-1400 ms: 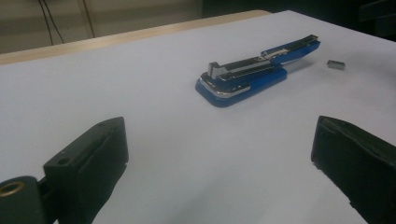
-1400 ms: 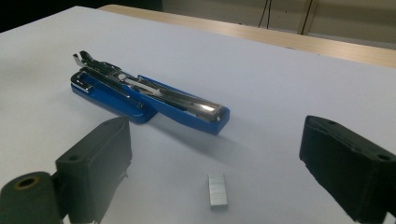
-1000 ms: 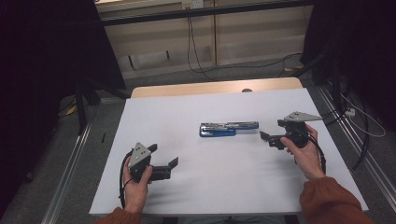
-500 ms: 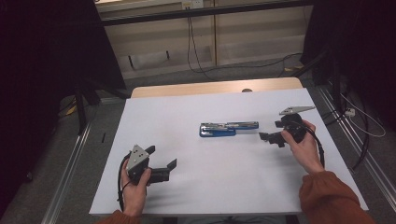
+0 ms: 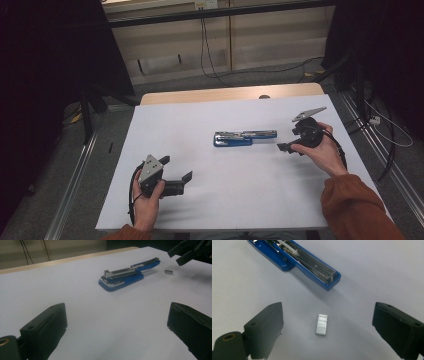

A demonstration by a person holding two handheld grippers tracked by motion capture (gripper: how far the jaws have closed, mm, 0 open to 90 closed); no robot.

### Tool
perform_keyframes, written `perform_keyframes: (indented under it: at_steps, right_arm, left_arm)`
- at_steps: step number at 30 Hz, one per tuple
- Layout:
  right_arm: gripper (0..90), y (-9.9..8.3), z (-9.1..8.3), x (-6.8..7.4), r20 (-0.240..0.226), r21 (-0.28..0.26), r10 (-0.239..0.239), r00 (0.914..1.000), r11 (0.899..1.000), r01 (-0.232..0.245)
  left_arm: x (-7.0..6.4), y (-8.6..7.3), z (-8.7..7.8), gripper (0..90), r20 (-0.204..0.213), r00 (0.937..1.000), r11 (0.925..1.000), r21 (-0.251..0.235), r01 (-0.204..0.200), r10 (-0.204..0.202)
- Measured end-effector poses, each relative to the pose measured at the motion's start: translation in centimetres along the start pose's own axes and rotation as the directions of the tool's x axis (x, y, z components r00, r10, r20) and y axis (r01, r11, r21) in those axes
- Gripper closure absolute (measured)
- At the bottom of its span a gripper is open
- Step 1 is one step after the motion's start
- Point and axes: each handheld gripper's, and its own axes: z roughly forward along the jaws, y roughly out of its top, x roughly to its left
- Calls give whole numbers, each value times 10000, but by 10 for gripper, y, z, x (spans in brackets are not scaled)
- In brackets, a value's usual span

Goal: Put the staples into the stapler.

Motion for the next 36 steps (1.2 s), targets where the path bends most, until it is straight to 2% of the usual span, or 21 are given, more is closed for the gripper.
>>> perform_keyframes:
  at_steps: [3,4,6,8,10,12,14,16,18,20,24,36]
  right_arm:
    - [191,-1,4,-1,-167,104,-35,9999,9999,37]
    - [224,-1,5,-2,-176,296,-88,9998,9995,94]
    - [248,-1,7,-3,-131,484,-128,9998,9987,134]
    - [356,-1,7,-3,-305,713,34,9995,9975,-13]
    - [363,-1,9,-3,-216,897,127,9997,9959,-107]
    - [451,-1,10,-3,-344,1146,111,9993,9934,-71]
    - [467,0,11,-3,-384,1240,112,9992,9923,-64]
    - [524,2,12,-4,-425,1399,-21,9991,9901,80]
    - [536,5,13,-4,-354,1495,1,9994,9887,52]
    - [589,6,14,-5,-425,1621,81,9991,9868,-11]
    - [638,5,15,-6,-516,1820,81,9986,9833,15]
    - [694,4,21,-3,-552,2161,-129,9984,9761,245]
  left_arm:
    - [0,0,0,29,50,10000,10000,34,29,-29]
    - [0,0,0,29,64,10000,10000,31,22,-23]
    - [-1,0,1,29,108,9999,10000,5,40,-40]
    - [0,0,1,29,187,9998,10000,27,-40,40]
    - [-1,0,1,29,214,9997,9999,76,-72,70]
    - [-2,1,1,29,238,9997,10000,60,-61,60]
    - [-2,1,1,29,222,9997,9999,54,-89,88]
    - [-1,1,1,29,239,9997,10000,57,-78,77]
    - [-1,1,1,29,238,9997,10000,45,-73,72]
    - [-1,1,1,29,263,9996,9999,37,-101,100]
    - [-1,0,1,29,249,9997,10000,37,-87,86]
    - [0,0,2,29,233,9997,9999,120,-117,114]
